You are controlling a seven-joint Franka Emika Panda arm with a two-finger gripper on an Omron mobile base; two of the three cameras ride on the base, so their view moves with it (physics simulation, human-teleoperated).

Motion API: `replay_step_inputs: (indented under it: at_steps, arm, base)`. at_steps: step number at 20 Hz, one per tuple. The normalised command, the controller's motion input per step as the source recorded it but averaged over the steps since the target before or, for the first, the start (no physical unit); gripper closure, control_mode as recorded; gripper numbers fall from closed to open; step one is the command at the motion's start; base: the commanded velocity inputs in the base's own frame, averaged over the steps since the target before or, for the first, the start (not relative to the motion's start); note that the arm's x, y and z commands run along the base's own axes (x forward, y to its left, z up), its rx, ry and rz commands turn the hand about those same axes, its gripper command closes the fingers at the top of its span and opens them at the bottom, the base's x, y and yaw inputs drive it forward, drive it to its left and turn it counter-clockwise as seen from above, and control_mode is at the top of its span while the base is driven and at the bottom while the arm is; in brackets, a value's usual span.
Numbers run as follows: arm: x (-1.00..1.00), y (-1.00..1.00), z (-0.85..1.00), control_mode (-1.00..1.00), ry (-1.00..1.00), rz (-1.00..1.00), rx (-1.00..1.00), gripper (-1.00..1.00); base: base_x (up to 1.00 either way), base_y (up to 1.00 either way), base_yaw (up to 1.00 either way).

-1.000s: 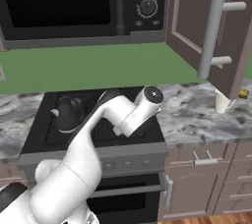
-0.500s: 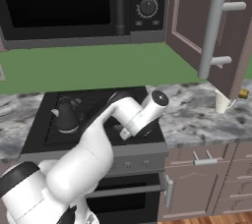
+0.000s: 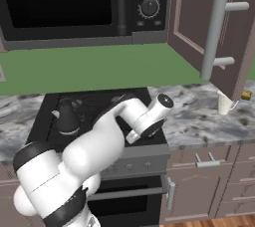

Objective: Pick the pan from the cabinet and place it on the stove. Then turn on the stove burner for the pan.

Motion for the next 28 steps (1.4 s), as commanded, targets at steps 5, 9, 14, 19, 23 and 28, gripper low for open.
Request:
replay_step_inputs:
  at_steps: [5, 9, 14, 19, 23, 28]
  arm:
    - [0.26, -0.06, -0.32, -1.0, 0.07, 0.02, 0.0, 1.0]
    - [0.27, -0.02, -0.31, -1.0, 0.06, 0.0, 0.0, 1.0]
    - [0.3, -0.05, -0.25, -1.0, 0.07, 0.0, 0.0, 1.0]
    - [0.29, -0.09, -0.21, -1.0, 0.07, 0.0, 0.0, 1.0]
    - [0.09, -0.2, -0.16, -1.0, 0.04, 0.0, 0.0, 1.0]
    - [0.0, -0.24, -0.07, -1.0, 0.0, 0.0, 0.0, 1.0]
  base:
    - [0.0, 0.0, 0.0]
    - [0.0, 0.0, 0.0]
    - [0.0, 0.0, 0.0]
    - [0.0, 0.0, 0.0]
    - [0.0, 0.0, 0.0]
    - [0.0, 0.0, 0.0]
